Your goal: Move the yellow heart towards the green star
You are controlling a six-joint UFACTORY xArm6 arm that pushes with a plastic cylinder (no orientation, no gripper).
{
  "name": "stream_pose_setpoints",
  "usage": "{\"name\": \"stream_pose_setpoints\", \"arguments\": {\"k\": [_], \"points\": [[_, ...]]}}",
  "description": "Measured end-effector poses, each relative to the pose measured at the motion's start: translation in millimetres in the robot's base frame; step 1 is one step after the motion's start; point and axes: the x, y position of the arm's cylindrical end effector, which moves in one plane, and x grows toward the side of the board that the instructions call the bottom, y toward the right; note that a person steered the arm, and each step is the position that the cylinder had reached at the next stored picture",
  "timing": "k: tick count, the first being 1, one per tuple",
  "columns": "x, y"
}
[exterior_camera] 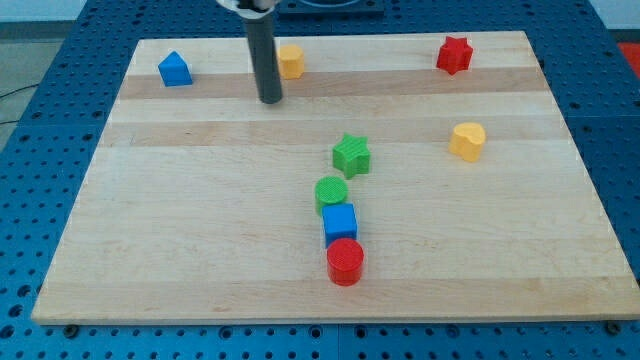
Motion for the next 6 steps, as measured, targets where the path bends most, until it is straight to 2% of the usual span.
{"name": "stream_pose_setpoints", "arguments": {"k": [3,4,5,6], "points": [[11.8,247.5],[32.8,289.3],[86.4,319.2],[99.1,295.8]]}}
